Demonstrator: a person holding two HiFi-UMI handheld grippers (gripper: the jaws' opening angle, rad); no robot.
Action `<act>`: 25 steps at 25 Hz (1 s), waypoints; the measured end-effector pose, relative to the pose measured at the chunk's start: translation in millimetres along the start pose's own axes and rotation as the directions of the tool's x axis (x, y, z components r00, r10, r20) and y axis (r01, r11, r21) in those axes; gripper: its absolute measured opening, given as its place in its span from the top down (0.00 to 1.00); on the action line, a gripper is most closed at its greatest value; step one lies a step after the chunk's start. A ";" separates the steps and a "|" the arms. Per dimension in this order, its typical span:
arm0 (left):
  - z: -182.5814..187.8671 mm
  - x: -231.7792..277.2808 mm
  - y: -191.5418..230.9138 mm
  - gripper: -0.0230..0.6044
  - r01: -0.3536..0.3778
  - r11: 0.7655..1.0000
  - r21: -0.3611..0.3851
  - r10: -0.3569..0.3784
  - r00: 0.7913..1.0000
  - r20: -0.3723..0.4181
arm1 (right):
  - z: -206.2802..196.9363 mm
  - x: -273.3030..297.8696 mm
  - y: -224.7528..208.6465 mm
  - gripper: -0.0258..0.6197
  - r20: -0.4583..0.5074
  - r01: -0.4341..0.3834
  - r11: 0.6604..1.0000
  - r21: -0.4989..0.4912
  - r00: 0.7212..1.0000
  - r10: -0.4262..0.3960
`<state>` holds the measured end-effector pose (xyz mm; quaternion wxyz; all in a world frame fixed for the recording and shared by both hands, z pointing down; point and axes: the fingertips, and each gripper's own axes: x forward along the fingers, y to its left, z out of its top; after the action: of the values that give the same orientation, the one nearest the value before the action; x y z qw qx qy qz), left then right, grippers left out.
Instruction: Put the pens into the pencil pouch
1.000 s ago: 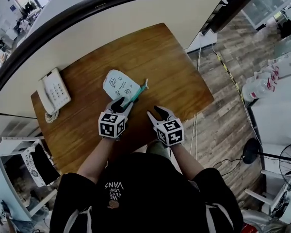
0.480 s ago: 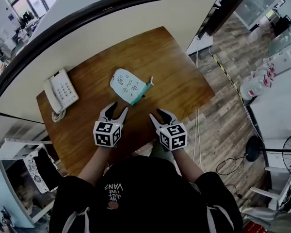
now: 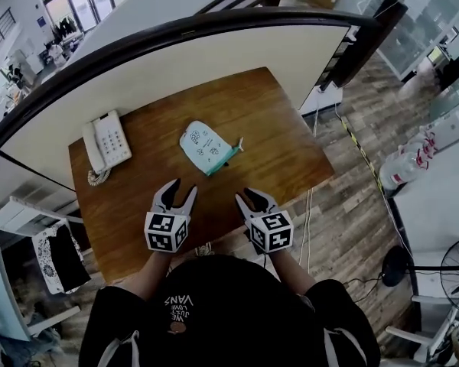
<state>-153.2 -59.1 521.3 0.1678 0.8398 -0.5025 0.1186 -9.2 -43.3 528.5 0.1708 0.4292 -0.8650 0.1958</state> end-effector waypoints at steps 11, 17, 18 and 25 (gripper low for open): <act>2.2 -57.1 -60.3 0.91 -0.102 0.995 0.017 0.101 0.992 0.074 | 7.1 -51.8 15.8 0.93 0.041 -0.126 0.989 -0.083 0.991 0.130; -15.0 -74.6 -88.7 0.94 -0.143 0.990 0.001 0.143 0.989 0.050 | -2.0 -80.7 23.7 0.94 0.042 -0.177 0.978 -0.108 0.982 0.183; -16.9 -76.7 -93.5 0.94 -0.144 0.990 0.002 0.144 0.988 0.049 | -4.4 -84.6 24.4 0.94 0.040 -0.183 0.977 -0.111 0.981 0.189; -36.1 -91.3 -119.2 0.94 -0.154 0.988 -0.013 0.155 0.988 0.030 | -23.1 -104.0 28.9 0.94 0.008 -0.213 0.968 -0.129 0.976 0.216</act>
<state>-91.6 81.1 501.3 0.1549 0.7991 -0.5693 0.1154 30.0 54.3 494.7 0.1659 0.3235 -0.9190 0.1528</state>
